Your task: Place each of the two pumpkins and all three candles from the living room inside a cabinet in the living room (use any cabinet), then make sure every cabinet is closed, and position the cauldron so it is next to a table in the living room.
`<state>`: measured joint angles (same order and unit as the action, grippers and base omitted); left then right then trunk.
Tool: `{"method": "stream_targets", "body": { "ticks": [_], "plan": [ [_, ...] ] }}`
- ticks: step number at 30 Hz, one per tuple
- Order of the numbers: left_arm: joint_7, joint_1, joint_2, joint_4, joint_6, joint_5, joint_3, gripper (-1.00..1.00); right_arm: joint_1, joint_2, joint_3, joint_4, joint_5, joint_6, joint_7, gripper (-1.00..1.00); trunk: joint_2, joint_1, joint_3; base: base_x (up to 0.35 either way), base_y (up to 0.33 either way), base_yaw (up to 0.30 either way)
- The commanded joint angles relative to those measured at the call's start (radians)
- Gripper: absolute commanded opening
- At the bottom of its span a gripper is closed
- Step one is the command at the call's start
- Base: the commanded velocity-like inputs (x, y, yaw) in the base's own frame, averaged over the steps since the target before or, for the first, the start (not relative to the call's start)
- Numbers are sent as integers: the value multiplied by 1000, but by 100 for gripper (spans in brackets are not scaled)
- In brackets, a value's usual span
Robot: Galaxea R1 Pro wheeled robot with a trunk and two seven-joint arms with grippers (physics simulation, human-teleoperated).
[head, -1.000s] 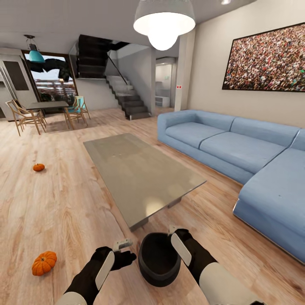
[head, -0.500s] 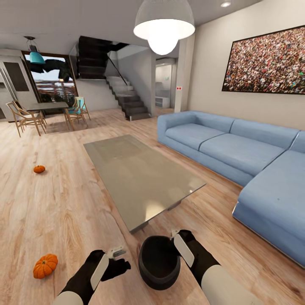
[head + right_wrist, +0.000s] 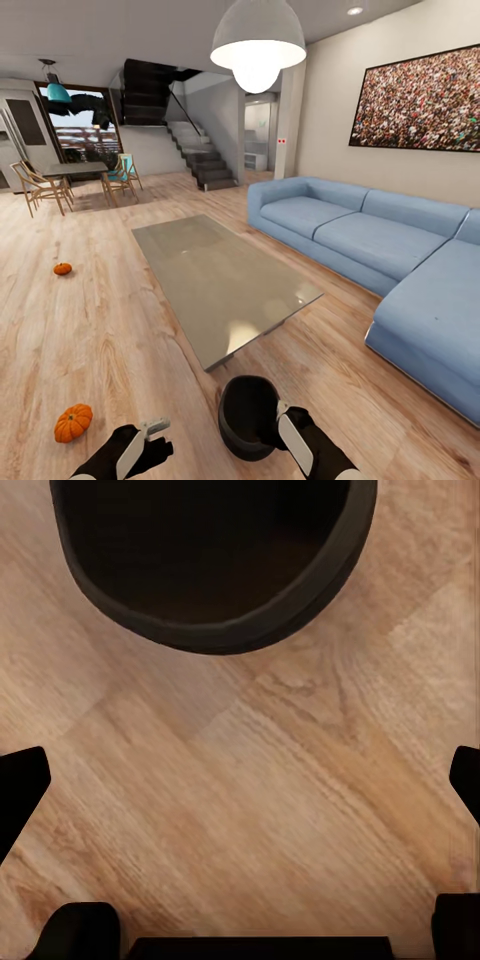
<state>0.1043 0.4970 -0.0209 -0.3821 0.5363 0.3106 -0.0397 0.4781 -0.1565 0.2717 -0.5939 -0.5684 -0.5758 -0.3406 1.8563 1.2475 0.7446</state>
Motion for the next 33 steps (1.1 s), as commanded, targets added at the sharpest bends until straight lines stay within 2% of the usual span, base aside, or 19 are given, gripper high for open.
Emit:
{"method": "stream_targets", "body": {
  "ticks": [1,6,12,33],
  "plan": [
    [0,0,-1,10,-9,0,1,100,-2,0,0,1,0,12,0,100,-7,-4,-3,0,0,0],
    [0,0,-2,25,-36,-2,4,100,-23,-1,0,0,0,75,-2,100,-42,-23,-19,-56,12,18],
    [1,0,1,26,-38,-4,7,100,-27,-3,1,6,2,81,-23,100,-84,-46,-35,-137,30,226],
    [1,0,-1,26,-36,-4,1,100,-27,-8,3,14,1,103,-26,100,-231,-127,-80,-4,1,236]
  ]
}}
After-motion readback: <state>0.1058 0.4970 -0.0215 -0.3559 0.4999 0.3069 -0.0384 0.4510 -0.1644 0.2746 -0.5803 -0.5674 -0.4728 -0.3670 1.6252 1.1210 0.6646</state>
